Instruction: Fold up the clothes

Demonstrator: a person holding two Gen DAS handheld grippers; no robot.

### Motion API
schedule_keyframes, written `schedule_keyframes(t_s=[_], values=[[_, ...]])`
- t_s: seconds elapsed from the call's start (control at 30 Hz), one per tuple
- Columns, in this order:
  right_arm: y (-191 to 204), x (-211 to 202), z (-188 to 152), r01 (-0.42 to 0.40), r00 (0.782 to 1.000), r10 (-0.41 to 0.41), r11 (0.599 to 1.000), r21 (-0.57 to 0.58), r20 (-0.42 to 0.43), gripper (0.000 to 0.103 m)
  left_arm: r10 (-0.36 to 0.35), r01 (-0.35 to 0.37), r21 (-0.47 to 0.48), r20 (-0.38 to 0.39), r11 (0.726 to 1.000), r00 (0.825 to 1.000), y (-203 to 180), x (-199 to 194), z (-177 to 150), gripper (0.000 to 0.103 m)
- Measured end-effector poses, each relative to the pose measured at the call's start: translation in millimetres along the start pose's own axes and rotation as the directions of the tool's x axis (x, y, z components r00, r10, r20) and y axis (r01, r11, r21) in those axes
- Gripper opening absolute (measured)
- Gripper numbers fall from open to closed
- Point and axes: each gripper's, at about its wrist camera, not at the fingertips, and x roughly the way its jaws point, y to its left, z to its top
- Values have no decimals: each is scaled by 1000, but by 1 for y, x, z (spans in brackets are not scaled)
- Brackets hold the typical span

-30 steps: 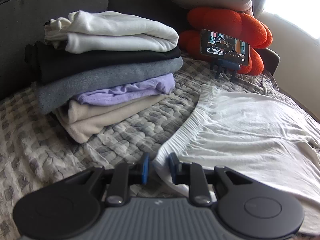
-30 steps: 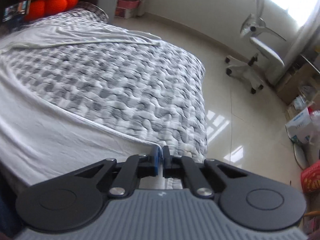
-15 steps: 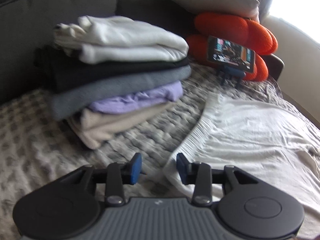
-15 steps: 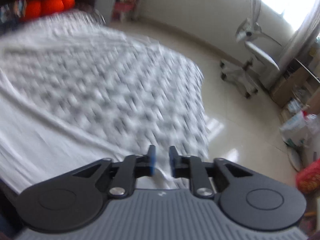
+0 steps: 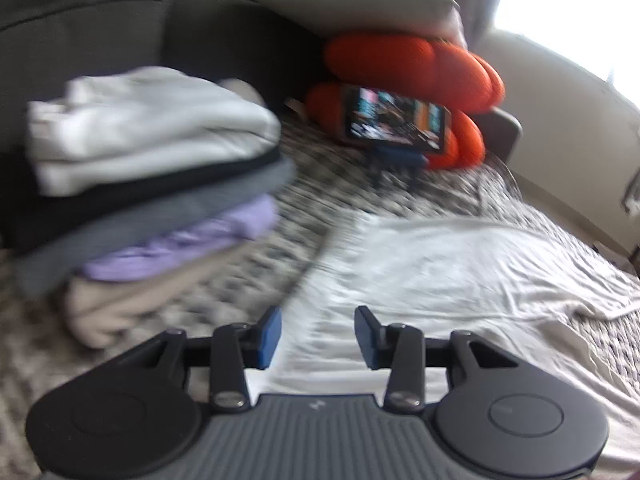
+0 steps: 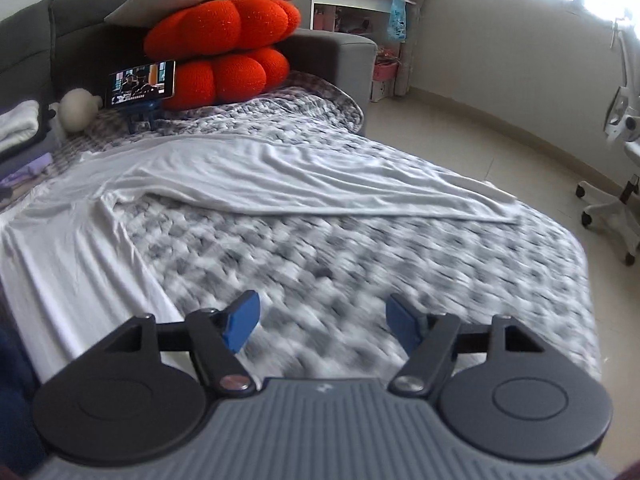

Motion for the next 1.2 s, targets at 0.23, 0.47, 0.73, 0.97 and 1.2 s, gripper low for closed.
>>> schedule_keyframes(t_s=[0.23, 0.47, 0.73, 0.97, 1.2], values=[[17, 16, 3, 17, 1000, -17, 1000, 7, 26, 103, -26, 29, 36, -80, 999, 996, -27, 42, 0, 47], [20, 48, -9, -32, 995, 37, 998, 51, -95, 103, -31, 35, 60, -72, 998, 997, -32, 52, 2, 52], [29, 52, -19, 0, 998, 3, 999, 32, -69, 103, -43, 48, 66, -68, 997, 997, -30, 61, 11, 52], [24, 52, -7, -23, 998, 28, 996, 86, -59, 102, -25, 26, 25, -63, 999, 998, -8, 59, 20, 52], [49, 56, 19, -176, 983, 179, 982, 63, -48, 81, -30, 27, -61, -43, 998, 999, 19, 49, 29, 50]])
